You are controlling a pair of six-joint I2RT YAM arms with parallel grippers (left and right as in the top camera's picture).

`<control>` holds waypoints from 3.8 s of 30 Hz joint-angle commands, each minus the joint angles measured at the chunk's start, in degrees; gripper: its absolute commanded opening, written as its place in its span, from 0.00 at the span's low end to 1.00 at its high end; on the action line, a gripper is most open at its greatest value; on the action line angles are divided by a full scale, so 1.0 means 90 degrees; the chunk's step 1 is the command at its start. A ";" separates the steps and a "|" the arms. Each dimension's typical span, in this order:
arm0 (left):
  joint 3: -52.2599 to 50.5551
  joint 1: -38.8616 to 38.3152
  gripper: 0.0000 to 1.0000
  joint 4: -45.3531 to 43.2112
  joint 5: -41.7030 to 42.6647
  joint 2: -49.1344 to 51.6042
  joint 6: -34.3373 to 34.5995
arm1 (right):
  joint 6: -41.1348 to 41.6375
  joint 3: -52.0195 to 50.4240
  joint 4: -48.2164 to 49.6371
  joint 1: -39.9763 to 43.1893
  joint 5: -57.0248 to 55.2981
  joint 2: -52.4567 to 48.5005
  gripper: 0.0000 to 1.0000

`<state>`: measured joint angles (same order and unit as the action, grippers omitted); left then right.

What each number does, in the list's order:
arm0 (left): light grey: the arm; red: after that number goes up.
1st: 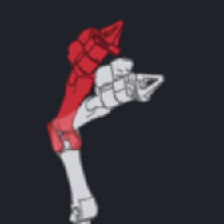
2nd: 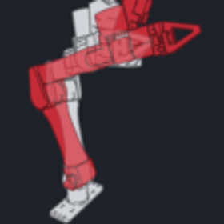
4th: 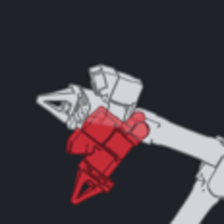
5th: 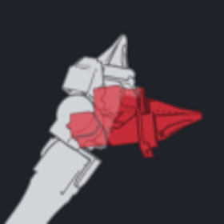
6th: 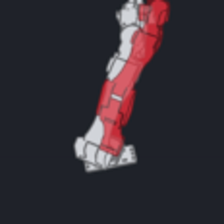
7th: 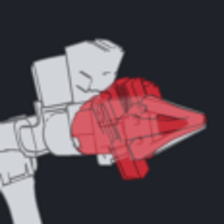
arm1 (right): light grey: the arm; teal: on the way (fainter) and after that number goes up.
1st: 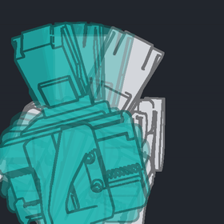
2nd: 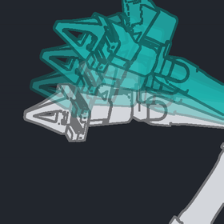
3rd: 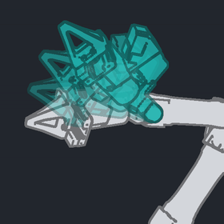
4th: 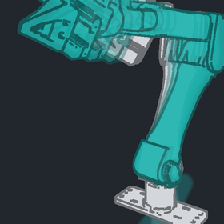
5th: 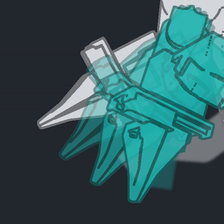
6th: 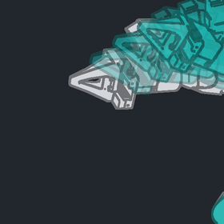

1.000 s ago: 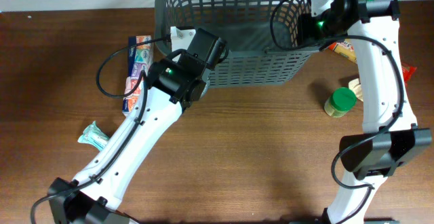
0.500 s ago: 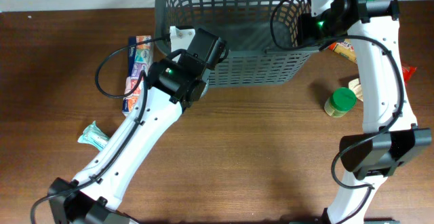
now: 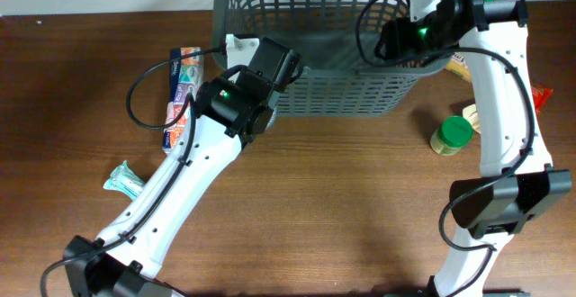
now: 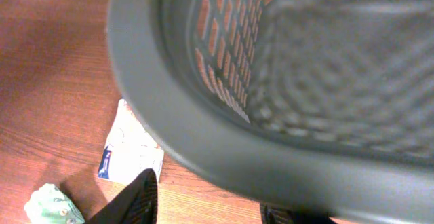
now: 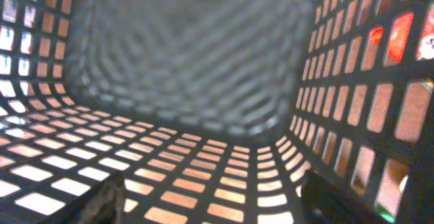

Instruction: Pack container

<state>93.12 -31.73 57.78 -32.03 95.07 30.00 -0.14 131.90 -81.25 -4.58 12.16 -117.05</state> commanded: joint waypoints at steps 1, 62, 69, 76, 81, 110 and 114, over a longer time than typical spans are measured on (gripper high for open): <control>0.0075 0.0056 0.43 -0.0010 -0.0153 0.0019 -0.0012 | 0.0012 -0.0049 0.0005 0.0002 0.0117 0.0034 0.80; 0.0083 -0.0284 0.02 0.0583 0.0874 -0.1341 -0.0328 | -0.0347 0.2154 -0.0187 0.1802 -0.0330 -0.0272 0.04; 0.0083 -0.0542 0.02 0.0561 0.0874 -0.1341 -0.0588 | -0.0525 0.2113 -0.0206 0.1804 -0.0129 -0.0797 0.04; 0.0083 -0.0600 0.02 0.0563 0.0877 -0.1341 -0.0588 | -0.0928 0.2113 -0.0163 0.1804 0.0427 -0.1071 0.04; 0.0083 -0.0600 0.02 0.0563 0.0874 -0.1341 -0.0590 | -0.1008 0.2113 -0.0119 0.1804 0.0605 -0.1217 0.04; 0.0083 -0.0600 0.02 0.0559 0.0872 -0.1341 -0.0588 | -0.1180 0.2113 0.0010 0.1797 0.1511 -0.1350 0.04; 0.0083 -0.0600 0.02 0.0559 0.0872 -0.1341 -0.0588 | -0.1226 0.2113 0.0012 0.1792 0.1513 -0.1382 0.04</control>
<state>93.14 -36.91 62.98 -24.38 83.46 25.69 -10.33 150.85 -81.34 11.60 22.90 -128.81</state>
